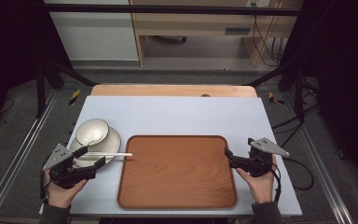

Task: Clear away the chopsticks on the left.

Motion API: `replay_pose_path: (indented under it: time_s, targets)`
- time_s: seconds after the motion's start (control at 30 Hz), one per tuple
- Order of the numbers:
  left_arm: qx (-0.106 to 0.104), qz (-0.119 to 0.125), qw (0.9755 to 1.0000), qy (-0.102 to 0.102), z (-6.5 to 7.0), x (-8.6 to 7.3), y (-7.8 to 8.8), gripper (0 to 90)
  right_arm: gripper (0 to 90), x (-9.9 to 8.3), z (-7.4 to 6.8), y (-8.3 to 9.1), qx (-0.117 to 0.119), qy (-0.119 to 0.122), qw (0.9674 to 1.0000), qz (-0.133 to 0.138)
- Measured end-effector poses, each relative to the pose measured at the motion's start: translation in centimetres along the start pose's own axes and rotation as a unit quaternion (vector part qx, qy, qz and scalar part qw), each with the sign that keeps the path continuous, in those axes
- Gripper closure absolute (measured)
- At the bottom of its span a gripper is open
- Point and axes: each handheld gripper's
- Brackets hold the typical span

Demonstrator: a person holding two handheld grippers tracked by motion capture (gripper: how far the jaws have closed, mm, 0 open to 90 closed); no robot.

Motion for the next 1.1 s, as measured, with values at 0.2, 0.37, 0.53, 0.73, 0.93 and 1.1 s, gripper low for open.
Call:
replay_pose_path:
  time_s: [0.2,0.37,0.53,0.73,0.93,1.1]
  targets:
    - [-0.005,-0.022,0.9997,-0.01,-0.9,-0.7,0.3,18.1,4.9,-0.3,-0.3,-0.2,0.001,0.0,0.9999,-0.012]
    - [0.002,-0.046,0.9986,-0.026,-1.4,-1.0,0.3,18.7,5.0,-0.2,-0.5,-0.2,0.003,0.004,0.9999,-0.013]
    - [-0.001,-0.077,0.9959,-0.047,-2.0,-1.4,0.5,19.5,5.1,0.1,-0.9,0.1,0.006,0.006,0.9999,-0.01]
    - [0.01,-0.094,0.9937,-0.06,-2.6,-1.6,0.0,24.5,5.4,0.5,-1.3,0.1,0.011,0.009,0.9999,-0.008]
    - [0.029,-0.103,0.9915,-0.074,-4.1,-1.3,-0.8,29.0,5.6,0.7,-1.8,-0.3,0.017,0.015,0.9996,-0.014]
    - [0.034,-0.104,0.9911,-0.076,-5.1,-1.3,-1.4,31.6,5.7,0.7,-1.9,-0.5,0.018,0.019,0.9995,-0.017]
Point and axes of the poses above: each handheld gripper's, and its own axes: y roughly backward along the jaws, x roughly out of its top, z roughly to its right, and after that the axes turned 13 degrees about y, right-handed
